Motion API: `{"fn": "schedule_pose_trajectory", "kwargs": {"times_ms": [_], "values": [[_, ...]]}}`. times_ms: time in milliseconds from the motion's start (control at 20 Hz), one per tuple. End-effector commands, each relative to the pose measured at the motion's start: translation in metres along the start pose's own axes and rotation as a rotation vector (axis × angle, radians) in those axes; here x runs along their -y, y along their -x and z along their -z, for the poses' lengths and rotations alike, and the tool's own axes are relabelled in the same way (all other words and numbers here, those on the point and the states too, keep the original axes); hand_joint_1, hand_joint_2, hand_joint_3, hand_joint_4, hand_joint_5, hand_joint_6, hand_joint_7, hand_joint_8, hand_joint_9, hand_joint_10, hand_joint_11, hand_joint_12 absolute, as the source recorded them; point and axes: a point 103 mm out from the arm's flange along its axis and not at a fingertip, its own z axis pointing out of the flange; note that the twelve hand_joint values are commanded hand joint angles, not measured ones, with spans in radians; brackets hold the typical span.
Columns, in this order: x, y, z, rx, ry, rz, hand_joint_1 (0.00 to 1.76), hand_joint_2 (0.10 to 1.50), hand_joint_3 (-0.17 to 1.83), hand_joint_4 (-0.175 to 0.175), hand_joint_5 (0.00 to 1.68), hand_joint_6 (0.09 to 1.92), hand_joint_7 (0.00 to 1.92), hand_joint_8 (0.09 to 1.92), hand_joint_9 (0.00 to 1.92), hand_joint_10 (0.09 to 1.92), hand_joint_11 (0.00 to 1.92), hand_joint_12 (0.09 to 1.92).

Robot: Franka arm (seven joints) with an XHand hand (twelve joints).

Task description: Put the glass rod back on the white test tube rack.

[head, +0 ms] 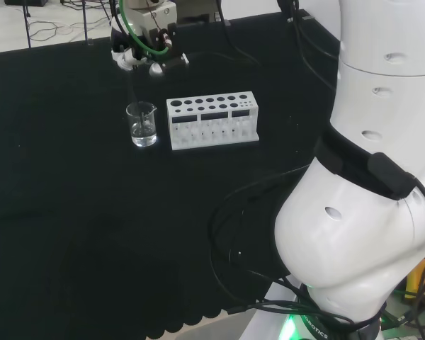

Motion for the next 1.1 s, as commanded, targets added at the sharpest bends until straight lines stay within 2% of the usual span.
{"fn": "schedule_pose_trajectory", "kwargs": {"times_ms": [50,300,750,1100], "values": [[0.003,0.005,0.002,0.006,0.001,-0.009,1.30,1.13,-0.17,-0.175,1.10,0.59,1.19,0.98,1.64,0.87,1.64,0.78],[0.010,0.004,0.012,-0.006,0.022,-0.012,1.30,1.13,-0.17,-0.175,1.10,0.59,1.19,0.98,1.64,0.87,1.64,0.78],[0.034,0.007,0.052,-0.003,0.062,-0.021,1.30,1.13,-0.17,-0.175,1.10,0.59,1.19,0.98,1.64,0.87,1.64,0.78],[0.058,0.023,0.085,0.025,0.089,-0.078,1.30,1.13,-0.17,-0.175,1.10,0.59,1.19,0.98,1.64,0.87,1.64,0.78]]}}
